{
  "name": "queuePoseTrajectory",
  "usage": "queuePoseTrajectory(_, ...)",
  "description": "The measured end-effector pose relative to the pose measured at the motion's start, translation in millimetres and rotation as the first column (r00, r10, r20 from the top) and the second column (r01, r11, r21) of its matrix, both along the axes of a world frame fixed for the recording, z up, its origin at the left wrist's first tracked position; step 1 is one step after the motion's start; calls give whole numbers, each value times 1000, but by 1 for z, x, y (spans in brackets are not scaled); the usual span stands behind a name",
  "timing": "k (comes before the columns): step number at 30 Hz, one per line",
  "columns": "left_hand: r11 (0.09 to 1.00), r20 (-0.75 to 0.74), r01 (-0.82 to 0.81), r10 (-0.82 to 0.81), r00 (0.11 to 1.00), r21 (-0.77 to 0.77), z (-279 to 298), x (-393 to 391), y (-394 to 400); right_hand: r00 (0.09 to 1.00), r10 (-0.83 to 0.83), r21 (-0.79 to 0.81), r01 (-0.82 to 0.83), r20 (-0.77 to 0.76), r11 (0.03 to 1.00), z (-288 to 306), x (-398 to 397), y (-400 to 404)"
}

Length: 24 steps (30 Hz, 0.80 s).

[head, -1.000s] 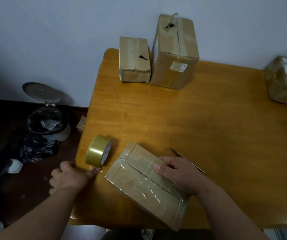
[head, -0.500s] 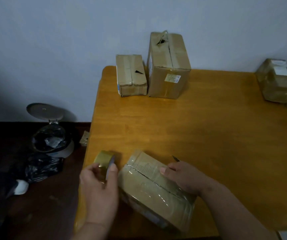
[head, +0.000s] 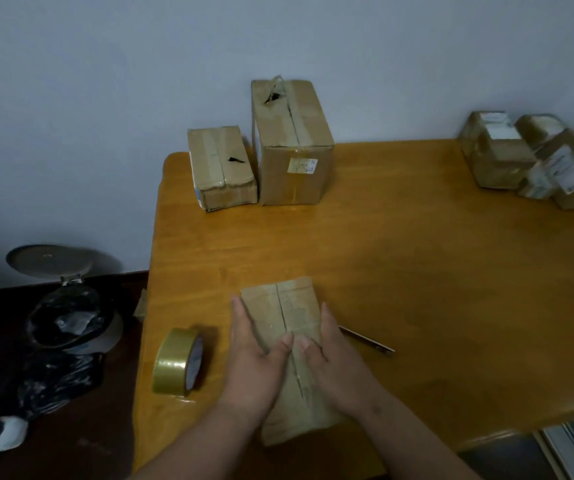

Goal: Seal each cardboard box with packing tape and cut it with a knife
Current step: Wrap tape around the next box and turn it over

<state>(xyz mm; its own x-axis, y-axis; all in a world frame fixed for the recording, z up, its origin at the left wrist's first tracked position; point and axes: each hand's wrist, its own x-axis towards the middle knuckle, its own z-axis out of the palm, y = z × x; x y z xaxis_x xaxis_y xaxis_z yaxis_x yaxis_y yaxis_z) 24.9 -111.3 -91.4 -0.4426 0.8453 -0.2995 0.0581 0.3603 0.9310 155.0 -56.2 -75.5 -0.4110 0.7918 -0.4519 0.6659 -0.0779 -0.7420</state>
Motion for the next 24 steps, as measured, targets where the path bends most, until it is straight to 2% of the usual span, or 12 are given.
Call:
queuePoseTrajectory(3,993,278,-104,116,954,-58,-6,-4,2,973,-197,-270,160,-116,949,8,1,9)
queuePoseTrajectory(6,983,427,-135,176,887,-125,-10,-3,5,958,-254,-281,210,-131,936,9,-1,8)
queuePoseTrajectory(9,985,460,-130,168,872,-115,-9,-2,7,955,-266,-242,229,-130,943,11,-3,8)
queuePoseTrajectory(11,985,490,-133,172,854,-114,-3,-3,8,950,-287,-277,245,-123,929,13,-1,10)
queuePoseTrajectory(14,986,524,-116,164,836,-123,9,-4,14,901,-383,-475,250,-206,844,13,7,16)
queuePoseTrajectory(16,987,525,-122,158,836,-104,20,-1,24,852,-437,-538,233,-289,810,16,19,25)
queuePoseTrajectory(20,996,504,-75,91,859,-51,50,25,61,768,-501,-458,307,-399,834,36,61,54)
queuePoseTrajectory(24,996,497,90,-81,864,8,69,71,106,741,-566,-374,441,-360,816,46,118,89)
